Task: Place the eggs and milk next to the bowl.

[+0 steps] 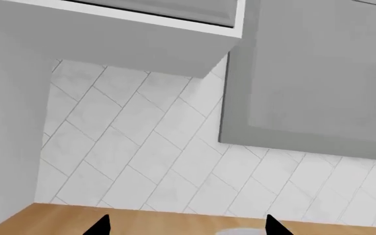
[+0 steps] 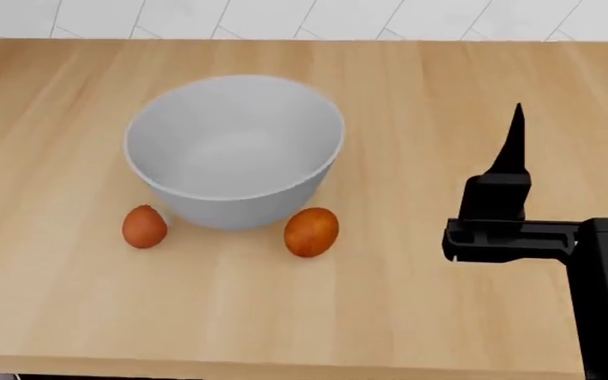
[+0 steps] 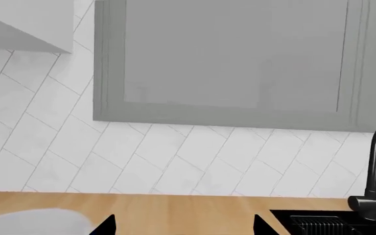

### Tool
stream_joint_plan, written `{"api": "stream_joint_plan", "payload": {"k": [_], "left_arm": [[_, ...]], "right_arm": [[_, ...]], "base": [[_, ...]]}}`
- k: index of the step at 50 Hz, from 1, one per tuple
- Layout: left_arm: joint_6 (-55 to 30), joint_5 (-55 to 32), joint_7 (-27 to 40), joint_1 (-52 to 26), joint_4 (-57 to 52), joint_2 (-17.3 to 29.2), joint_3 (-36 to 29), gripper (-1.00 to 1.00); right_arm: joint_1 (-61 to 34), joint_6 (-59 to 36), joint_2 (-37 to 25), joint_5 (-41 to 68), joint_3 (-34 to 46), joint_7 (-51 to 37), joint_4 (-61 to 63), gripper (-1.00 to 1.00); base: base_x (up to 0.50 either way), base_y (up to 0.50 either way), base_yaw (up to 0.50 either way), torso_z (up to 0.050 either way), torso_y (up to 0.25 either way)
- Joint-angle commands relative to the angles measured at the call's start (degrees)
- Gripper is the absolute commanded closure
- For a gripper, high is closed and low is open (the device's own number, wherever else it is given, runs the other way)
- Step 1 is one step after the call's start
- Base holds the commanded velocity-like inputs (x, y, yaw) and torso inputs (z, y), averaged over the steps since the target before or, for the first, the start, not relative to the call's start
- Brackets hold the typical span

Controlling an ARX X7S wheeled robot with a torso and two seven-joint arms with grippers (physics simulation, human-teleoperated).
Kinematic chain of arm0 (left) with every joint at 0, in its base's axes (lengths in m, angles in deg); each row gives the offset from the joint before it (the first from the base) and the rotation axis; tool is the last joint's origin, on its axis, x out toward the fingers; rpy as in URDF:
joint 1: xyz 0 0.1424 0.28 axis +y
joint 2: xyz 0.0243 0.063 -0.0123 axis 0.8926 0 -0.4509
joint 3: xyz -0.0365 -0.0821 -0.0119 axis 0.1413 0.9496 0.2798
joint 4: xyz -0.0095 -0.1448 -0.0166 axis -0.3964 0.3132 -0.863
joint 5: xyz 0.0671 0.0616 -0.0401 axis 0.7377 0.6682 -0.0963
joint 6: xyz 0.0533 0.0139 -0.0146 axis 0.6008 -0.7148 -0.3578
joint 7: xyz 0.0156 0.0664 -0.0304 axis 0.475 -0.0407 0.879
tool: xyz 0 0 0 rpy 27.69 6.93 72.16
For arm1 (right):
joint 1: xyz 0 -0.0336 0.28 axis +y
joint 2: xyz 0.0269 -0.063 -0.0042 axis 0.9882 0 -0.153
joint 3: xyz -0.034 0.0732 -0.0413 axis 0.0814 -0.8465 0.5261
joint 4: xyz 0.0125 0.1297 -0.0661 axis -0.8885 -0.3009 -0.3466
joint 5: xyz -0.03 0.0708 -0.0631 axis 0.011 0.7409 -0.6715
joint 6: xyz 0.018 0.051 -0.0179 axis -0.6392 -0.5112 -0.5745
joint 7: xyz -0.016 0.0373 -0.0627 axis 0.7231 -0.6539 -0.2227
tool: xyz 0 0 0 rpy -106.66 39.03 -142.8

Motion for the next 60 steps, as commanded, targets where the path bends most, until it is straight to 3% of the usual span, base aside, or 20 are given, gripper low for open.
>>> {"api": "stream_joint_plan", "payload": {"k": [1,60], "left_arm": [[0.3,-0.3,0.0,0.4,0.0,-0.3,0.0,-1.00],[2.5,1.1,-0.1,0.3,0.9,-1.6,-0.8,-1.00]], "right_arm": [[0.1,0.1,0.0,0.7,-0.5,-0.4,0.1,-1.00],[2.6,3.2,-0.2,-0.1,0.1,0.8,-0.2,-1.00]], "base": [[-0.03,-0.50,0.00,0.000,0.000],[-0.03,-0.50,0.00,0.000,0.000]]}}
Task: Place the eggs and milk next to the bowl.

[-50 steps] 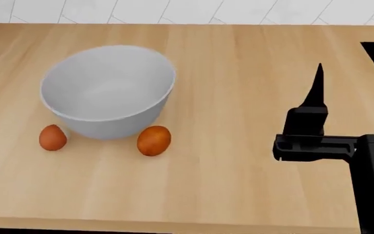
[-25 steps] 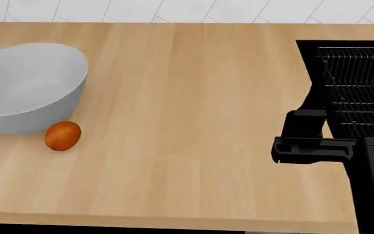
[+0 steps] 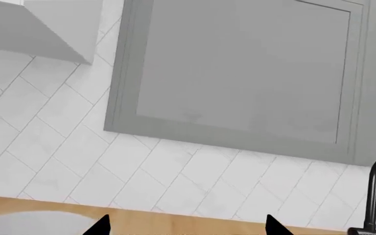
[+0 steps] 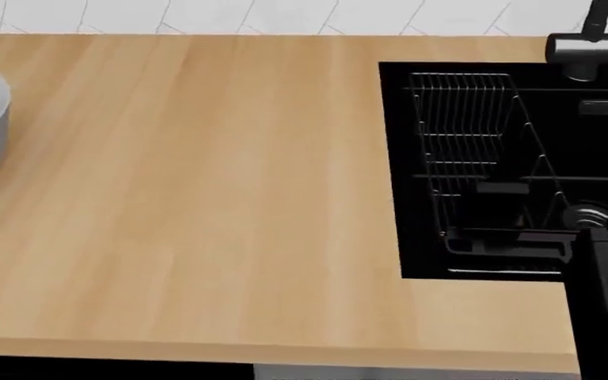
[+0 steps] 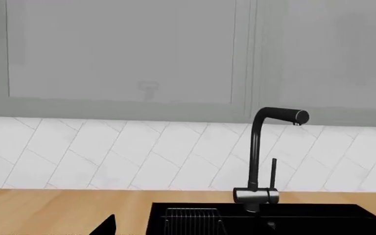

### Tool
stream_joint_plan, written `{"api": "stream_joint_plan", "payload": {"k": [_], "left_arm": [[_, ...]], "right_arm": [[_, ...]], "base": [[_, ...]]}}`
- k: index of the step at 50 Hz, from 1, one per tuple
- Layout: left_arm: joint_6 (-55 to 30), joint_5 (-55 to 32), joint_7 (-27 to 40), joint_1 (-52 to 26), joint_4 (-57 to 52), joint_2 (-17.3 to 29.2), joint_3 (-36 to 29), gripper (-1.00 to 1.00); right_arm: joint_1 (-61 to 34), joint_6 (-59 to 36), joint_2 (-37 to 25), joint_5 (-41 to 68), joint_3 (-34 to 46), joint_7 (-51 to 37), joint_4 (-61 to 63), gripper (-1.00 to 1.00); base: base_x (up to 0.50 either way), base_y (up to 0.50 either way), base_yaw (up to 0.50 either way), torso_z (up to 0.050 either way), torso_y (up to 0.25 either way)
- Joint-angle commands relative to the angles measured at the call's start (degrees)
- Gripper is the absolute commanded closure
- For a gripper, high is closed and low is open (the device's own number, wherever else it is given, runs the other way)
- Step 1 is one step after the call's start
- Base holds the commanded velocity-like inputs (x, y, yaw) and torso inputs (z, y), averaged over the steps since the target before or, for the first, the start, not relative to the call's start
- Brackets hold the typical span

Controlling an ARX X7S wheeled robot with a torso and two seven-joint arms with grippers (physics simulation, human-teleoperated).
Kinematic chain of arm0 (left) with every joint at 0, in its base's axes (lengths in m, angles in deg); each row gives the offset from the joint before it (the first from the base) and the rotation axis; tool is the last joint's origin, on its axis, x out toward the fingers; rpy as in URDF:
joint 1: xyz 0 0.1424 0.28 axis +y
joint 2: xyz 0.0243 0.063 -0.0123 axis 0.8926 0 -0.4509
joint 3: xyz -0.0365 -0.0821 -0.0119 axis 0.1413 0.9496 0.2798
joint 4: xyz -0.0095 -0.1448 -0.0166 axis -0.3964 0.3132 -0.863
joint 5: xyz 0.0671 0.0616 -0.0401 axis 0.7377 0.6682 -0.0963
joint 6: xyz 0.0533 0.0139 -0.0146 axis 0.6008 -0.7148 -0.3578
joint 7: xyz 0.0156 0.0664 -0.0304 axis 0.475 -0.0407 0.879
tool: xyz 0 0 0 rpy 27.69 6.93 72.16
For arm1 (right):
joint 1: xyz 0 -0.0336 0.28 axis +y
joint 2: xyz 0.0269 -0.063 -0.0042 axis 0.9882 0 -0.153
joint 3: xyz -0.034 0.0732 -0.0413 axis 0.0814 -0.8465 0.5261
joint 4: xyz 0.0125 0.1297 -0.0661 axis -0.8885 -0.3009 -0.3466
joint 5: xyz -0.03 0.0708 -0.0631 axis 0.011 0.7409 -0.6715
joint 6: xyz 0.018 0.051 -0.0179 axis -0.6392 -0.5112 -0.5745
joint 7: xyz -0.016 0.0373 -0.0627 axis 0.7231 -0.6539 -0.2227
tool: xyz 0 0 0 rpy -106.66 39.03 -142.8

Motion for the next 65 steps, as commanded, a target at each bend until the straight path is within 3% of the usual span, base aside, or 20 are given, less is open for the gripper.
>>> {"api": "stream_joint_plan", "payload": {"k": [1,65], "left_arm": [[0.4,0.3,0.0,0.1,0.1,-0.1,0.0,-1.00],[1.1,-0.3,0.5,-0.4,0.2,-0.5,-0.6,-1.00]], "right_arm": [[0.2,0.4,0.0,0.1,0.2,0.1,0.0,-1.00],[3.3,2.6,-0.9,1.1,-1.1,0.1,0.6,-1.00]], "base": [[-0.03,-0.50,0.00,0.000,0.000],[-0.03,-0.50,0.00,0.000,0.000]]}}
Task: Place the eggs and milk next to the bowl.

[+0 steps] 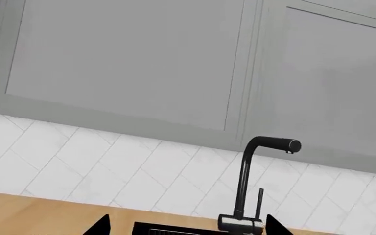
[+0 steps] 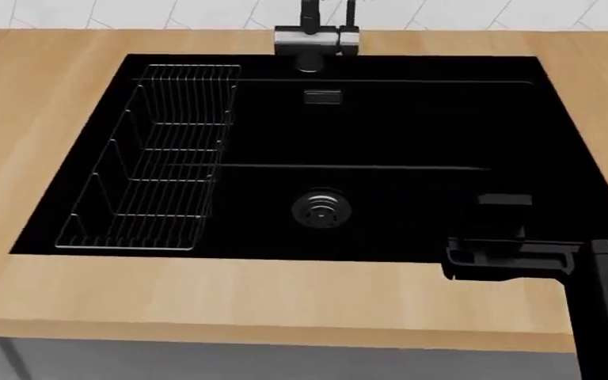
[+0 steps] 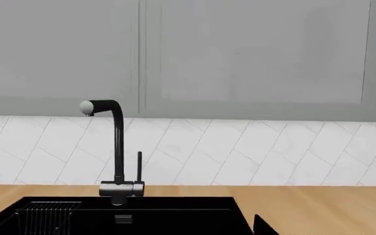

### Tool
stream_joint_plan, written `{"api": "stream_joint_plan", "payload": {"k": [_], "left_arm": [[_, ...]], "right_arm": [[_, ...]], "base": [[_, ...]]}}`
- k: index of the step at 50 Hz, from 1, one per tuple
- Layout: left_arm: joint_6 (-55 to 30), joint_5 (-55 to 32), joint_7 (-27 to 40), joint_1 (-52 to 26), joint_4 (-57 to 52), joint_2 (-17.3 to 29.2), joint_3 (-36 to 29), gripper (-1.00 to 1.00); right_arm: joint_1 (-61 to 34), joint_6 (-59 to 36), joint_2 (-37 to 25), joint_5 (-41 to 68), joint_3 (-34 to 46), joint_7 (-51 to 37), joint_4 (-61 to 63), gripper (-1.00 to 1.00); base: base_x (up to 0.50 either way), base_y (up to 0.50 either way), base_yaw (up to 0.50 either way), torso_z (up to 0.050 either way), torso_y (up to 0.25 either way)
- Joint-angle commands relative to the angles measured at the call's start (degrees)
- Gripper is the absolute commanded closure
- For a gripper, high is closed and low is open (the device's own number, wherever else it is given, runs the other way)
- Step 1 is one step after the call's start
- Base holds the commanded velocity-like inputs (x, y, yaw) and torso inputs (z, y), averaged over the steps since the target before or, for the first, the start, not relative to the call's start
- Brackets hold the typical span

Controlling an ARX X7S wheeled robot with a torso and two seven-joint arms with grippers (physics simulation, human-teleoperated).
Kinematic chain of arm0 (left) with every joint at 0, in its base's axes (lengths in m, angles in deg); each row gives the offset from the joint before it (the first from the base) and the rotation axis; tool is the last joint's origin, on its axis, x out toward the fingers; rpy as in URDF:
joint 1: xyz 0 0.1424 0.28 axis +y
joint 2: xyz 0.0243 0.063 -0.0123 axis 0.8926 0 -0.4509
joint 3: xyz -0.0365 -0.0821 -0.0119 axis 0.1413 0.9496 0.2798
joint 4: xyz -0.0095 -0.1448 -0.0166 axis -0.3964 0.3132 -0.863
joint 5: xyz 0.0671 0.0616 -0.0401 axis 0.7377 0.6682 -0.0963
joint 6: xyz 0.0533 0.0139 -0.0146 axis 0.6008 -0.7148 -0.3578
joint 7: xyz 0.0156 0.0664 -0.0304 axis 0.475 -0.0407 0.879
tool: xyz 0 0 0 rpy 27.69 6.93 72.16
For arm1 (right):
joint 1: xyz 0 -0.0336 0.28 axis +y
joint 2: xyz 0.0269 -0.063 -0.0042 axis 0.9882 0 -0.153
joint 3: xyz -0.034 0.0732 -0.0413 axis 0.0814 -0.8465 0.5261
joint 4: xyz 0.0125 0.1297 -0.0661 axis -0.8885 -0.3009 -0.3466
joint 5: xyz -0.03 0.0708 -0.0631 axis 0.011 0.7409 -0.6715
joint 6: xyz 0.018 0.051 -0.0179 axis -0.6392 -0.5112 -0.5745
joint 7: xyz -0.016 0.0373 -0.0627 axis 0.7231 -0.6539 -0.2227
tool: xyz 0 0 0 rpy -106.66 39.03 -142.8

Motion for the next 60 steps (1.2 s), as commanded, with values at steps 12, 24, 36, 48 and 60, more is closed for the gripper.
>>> {"api": "stream_joint_plan", "payload": {"k": [12,24,36,48,60], "left_arm": [[0.9,1.7,-0.1,-0.4,0.5,-0.6,-0.9,-1.00],[1.8,2.5,-0.7,0.5,0.8,-0.6,-1.0,-1.00],[2.4,2.5,-1.2,1.1,1.2,-0.5,-0.8,-1.00],[2.1,2.8,-1.0,0.8,1.0,-0.3,-1.3,-1.00],[2.8,3.0,-1.3,1.3,1.2,-0.5,-1.2,-1.00]], "right_arm": [[2.2,1.1,-0.6,0.8,-1.7,0.0,0.7,-1.00],[0.8,0.7,-0.6,0.9,-0.4,-0.4,0.4,-1.00],[0.6,0.7,-0.6,0.9,0.1,-0.5,0.3,-1.00],[2.1,2.0,-0.5,-0.1,0.0,0.3,0.1,-1.00],[1.4,1.5,-0.8,0.7,0.3,-0.3,0.2,-1.00]], "base": [[-0.03,-0.50,0.00,0.000,0.000],[-0.03,-0.50,0.00,0.000,0.000],[-0.03,-0.50,0.00,0.000,0.000],[-0.03,-0.50,0.00,0.000,0.000],[-0.03,-0.50,0.00,0.000,0.000]]}}
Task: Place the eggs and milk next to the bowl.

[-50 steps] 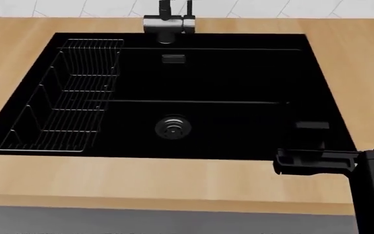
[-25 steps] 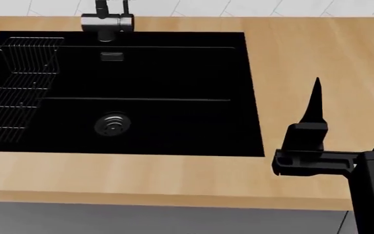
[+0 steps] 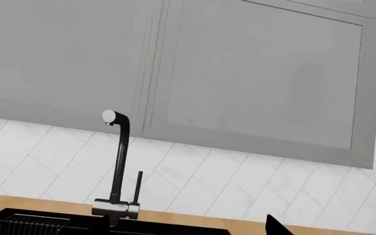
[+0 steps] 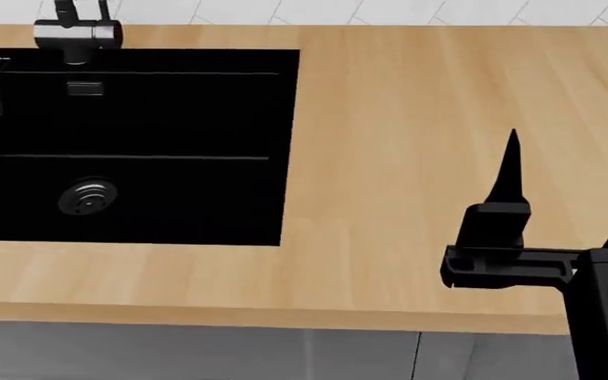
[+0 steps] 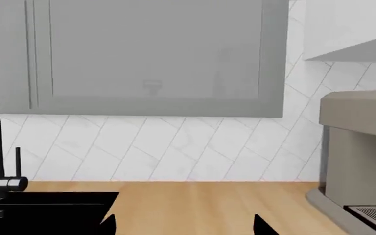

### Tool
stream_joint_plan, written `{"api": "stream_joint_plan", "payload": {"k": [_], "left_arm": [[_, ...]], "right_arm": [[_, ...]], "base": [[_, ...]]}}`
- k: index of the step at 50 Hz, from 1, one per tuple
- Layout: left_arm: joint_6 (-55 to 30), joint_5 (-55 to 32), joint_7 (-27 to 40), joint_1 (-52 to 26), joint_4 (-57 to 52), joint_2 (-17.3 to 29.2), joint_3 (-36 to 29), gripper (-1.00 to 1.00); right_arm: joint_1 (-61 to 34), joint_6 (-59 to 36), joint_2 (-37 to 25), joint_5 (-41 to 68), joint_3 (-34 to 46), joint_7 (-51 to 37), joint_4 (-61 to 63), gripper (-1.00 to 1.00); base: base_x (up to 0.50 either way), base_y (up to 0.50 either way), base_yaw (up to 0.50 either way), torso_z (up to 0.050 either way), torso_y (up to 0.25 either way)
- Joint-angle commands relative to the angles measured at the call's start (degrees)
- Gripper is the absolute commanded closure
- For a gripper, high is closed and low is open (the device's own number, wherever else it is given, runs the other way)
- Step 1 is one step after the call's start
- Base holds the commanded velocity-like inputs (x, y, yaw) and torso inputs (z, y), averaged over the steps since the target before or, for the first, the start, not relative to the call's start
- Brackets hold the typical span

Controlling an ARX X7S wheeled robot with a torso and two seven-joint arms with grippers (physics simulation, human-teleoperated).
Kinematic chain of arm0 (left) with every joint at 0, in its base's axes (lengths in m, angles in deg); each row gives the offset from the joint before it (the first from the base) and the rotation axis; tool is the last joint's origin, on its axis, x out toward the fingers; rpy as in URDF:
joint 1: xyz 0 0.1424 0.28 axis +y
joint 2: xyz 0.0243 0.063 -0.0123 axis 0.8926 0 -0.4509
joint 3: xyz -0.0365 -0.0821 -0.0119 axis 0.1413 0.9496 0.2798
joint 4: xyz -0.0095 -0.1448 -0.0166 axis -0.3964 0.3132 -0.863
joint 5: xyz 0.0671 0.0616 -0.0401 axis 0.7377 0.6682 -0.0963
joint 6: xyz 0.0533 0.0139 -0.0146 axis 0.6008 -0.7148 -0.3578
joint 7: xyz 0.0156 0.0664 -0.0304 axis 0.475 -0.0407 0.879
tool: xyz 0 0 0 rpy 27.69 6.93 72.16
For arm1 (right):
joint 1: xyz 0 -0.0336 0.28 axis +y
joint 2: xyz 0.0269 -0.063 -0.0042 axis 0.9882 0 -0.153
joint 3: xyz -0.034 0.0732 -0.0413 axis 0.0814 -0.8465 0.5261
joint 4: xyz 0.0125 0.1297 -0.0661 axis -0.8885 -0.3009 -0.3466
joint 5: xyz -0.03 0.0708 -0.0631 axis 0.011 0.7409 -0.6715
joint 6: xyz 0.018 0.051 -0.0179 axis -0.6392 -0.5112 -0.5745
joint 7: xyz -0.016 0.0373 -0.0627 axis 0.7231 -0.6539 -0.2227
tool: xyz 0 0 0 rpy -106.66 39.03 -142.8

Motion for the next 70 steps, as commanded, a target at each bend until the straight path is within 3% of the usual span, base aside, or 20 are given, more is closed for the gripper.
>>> {"api": "stream_joint_plan", "payload": {"k": [1,70], "left_arm": [[0.6,0.3,-0.4,0.3,0.4,-0.2,-0.1,-1.00],[1.5,0.6,-0.7,0.3,1.1,0.0,-0.7,-1.00]], "right_arm": [[-0.5,-0.4,-0.3,0.6,0.2,-0.5,0.1,-1.00],[-1.1,0.4,-0.8,0.9,2.0,-0.7,-0.7,-1.00]], "base": [[-0.03,-0.50,0.00,0.000,0.000],[-0.03,-0.50,0.00,0.000,0.000]]}}
